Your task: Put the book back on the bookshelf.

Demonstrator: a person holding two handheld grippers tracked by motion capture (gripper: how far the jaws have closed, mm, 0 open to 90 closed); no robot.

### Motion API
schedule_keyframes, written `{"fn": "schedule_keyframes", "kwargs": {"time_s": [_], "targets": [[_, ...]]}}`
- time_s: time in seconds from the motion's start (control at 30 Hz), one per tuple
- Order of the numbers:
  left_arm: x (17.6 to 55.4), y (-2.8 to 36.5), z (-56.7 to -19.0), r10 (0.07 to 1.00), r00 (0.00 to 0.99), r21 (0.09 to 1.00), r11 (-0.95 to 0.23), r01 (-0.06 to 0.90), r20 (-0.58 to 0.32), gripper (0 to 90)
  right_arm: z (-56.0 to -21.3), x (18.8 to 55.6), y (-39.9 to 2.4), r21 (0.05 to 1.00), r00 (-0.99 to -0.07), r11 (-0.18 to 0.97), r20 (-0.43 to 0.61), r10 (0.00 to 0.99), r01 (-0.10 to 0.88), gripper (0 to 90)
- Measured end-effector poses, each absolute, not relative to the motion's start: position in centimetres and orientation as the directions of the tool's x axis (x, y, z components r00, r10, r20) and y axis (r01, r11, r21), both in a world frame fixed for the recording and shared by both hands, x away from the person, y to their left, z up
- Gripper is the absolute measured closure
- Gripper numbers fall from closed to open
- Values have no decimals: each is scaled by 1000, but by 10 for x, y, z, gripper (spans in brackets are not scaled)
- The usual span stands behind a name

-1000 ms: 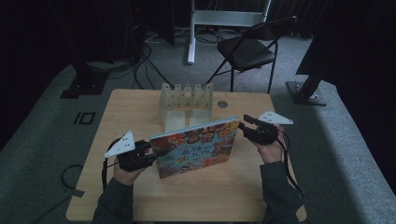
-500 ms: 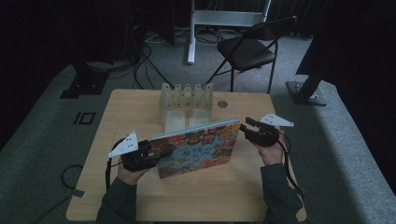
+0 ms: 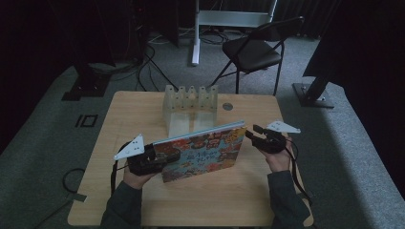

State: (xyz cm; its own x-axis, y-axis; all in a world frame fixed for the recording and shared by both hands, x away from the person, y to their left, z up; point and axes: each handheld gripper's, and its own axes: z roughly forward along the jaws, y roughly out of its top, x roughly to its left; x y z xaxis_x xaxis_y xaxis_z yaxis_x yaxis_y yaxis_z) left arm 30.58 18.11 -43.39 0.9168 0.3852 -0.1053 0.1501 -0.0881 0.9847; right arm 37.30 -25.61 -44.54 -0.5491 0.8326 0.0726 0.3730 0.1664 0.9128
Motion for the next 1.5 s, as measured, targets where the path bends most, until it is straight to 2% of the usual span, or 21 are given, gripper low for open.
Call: {"fn": "schedule_keyframes", "kwargs": {"time_s": [0.43,0.8,1.33,1.5], "targets": [[306,171,-437,405,911,981,-125,147,-84,567,-459,371,-270,901,-523,153,92,848,406,509],[308,167,-440,402,912,983,-120,136,-77,637,-470,369,-281,888,-500,152,96,861,433,503],[311,162,-448,412,908,987,-92,129,-80,624,-495,362,-298,857,-477,131,145,867,498,472],[311,162,-450,410,909,987,-94,128,-79,637,-503,360,-301,848,-457,148,120,882,508,443]]}}
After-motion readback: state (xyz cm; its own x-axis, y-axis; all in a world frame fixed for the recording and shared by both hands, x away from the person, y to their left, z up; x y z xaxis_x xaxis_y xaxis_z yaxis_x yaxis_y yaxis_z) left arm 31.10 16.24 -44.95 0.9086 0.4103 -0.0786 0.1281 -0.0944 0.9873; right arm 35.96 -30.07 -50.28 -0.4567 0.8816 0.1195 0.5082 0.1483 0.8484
